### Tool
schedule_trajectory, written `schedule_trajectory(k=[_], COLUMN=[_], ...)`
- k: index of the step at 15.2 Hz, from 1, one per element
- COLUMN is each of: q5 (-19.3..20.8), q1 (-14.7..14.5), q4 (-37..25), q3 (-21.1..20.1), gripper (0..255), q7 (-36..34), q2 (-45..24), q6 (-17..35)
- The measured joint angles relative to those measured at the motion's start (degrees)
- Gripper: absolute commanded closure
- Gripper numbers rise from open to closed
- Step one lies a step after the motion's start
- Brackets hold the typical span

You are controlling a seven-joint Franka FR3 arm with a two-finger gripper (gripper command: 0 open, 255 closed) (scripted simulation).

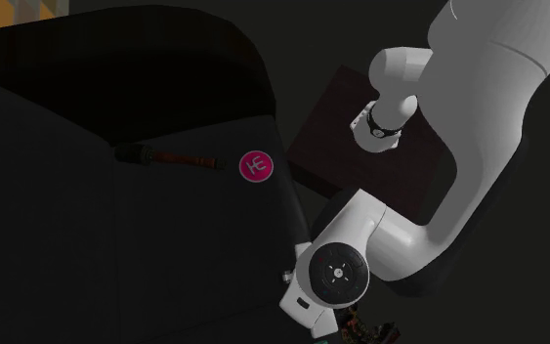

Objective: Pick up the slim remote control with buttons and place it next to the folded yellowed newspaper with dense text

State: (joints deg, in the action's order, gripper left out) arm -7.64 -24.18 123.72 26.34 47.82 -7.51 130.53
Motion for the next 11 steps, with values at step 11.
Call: schedule_trajectory(k=[11], q5=[2.8], q1=[-0.3], q4=[-3.1], q3=[0.5], gripper=[0], q7=[-2.0], q2=[4.2], q6=[-6.7])
